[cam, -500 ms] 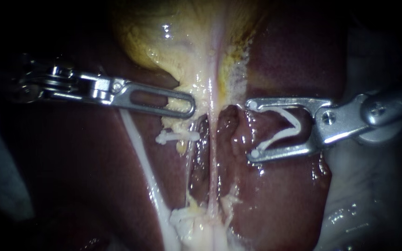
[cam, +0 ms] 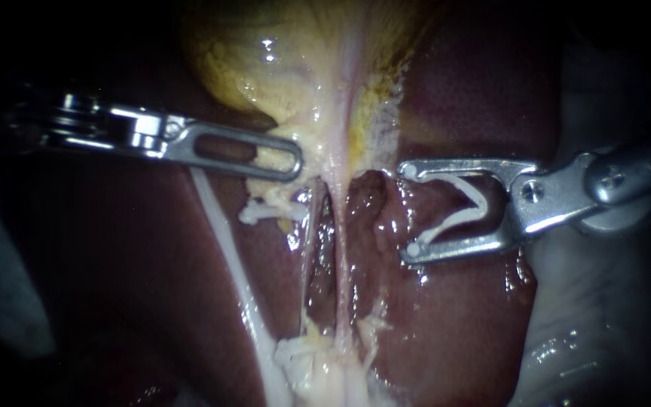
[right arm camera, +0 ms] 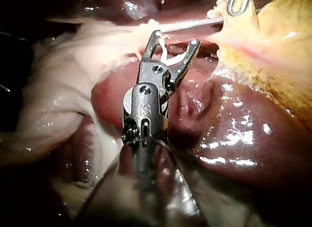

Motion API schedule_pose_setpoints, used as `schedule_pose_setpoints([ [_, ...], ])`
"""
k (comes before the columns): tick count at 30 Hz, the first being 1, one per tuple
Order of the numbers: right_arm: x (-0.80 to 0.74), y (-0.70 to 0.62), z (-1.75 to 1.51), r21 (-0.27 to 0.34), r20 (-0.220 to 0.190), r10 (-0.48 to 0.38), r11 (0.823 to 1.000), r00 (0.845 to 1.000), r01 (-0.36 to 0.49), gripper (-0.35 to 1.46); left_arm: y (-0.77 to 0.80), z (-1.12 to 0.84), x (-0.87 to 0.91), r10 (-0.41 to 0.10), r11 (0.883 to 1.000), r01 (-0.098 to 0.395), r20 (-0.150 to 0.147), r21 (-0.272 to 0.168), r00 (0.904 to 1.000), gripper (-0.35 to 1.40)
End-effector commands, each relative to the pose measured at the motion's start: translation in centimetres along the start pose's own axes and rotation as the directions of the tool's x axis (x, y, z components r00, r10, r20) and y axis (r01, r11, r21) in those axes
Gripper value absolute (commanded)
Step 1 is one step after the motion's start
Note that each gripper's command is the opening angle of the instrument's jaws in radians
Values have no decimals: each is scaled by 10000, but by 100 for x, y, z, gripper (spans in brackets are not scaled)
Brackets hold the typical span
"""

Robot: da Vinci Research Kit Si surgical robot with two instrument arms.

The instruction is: Clipping first clip right tube

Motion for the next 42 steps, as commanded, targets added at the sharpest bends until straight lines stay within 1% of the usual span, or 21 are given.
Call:
schedule_pose_setpoints([
  [1, -1, -1, 0, -23, -12, 98, 9999, 10000, -98, 50, -3, -8, -1, 8, 10000, -7, 66, -82, 10000, -35],
  [2, -1, -1, 0, -22, -16, 155, 9999, 9999, -155, 50, -5, -13, -2, 37, 10000, -36, 108, -87, 9999, -35],
  [4, 0, -1, 0, -25, -27, 331, 9994, 9994, -331, 50, -7, -18, -2, 71, 9999, -70, 121, -105, 9999, -35],
  [8, 0, -3, 1, -63, -49, 851, 9964, 9964, -851, 50, -8, -16, 0, 68, 9999, -66, 140, -124, 9999, -35],
  [10, -1, -5, 3, 20, -62, 1248, 9922, 9922, -1247, 50, -9, -15, 0, 62, 9999, -60, 169, -110, 9998, -35],
  [12, -4, -9, 7, 159, 77, 1563, 9876, 9877, -1564, 49, -10, -15, 1, 59, 9999, -57, 174, -116, 9998, -35],
  [14, -11, -13, 15, 239, 359, 1790, 9834, 9832, -1799, 48, -12, -15, 2, 52, 9999, -50, 185, -127, 9998, -35],
  [16, -21, -18, 26, 285, 554, 2224, 9741, 9734, -2242, 48, -14, -14, 2, 45, 9999, -42, 196, -138, 9998, -35],
  [20, -43, -25, 50, 362, 733, 2801, 9584, 9572, -2832, 48, -18, -10, 3, 84, 9999, -81, 206, -148, 9998, -35],
  [21, -50, -26, 59, 387, 737, 3036, 9510, 9500, -3069, 48, -19, -10, 4, 81, 9999, -79, 190, -131, 9998, -35],
  [23, -59, -28, 72, 408, 746, 3474, 9355, 9348, -3509, 48, -21, -9, 4, 75, 9999, -72, 200, -142, 9998, -35],
  [24, -64, -29, 80, 406, 753, 3766, 9240, 9233, -3802, 48, -21, -8, 4, 73, 9999, -71, 183, -124, 9998, -35],
  [25, -67, -29, 85, 399, 757, 3907, 9181, 9174, -3943, 48, -22, -8, 4, 71, 9999, -69, 185, -126, 9998, -35],
  [30, -80, -28, 107, 408, 784, 4498, 8902, 8897, -4537, 48, -24, -7, 5, 65, 9999, -62, 195, -136, 9998, -35],
  [32, -84, -27, 113, 373, 785, 4633, 8835, 8827, -4670, 48, -25, -7, 5, 62, 9999, -60, 178, -118, 9998, -35],
  [35, -89, -28, 124, 477, 852, 4757, 8757, 8755, -4804, 48, -26, -6, 6, 56, 9999, -54, 166, -106, 9998, -35],
  [36, -90, -29, 129, 496, 834, 4839, 8711, 8711, -4886, 48, -26, -5, 6, 56, 9999, -54, 167, -107, 9998, -35],
  [38, -93, -30, 137, 542, 859, 4879, 8683, 8686, -4931, 48, -27, -5, 6, 112, 9999, -110, 171, -112, 9998, -35],
  [39, -95, -31, 142, 586, 884, 4978, 8620, 8627, -5034, 48, -27, -5, 6, 111, 9999, -109, 173, -113, 9998, -35],
  [40, -96, -32, 145, 631, 873, 4991, 8609, 8621, -5048, 48, -27, -4, 6, 110, 9999, -108, 173, -113, 9998, -35],
  [42, -98, -34, 152, 702, 854, 5124, 8524, 8545, -5181, 48, -28, -4, 6, 108, 9999, -106, 177, -117, 9998, -35],
])
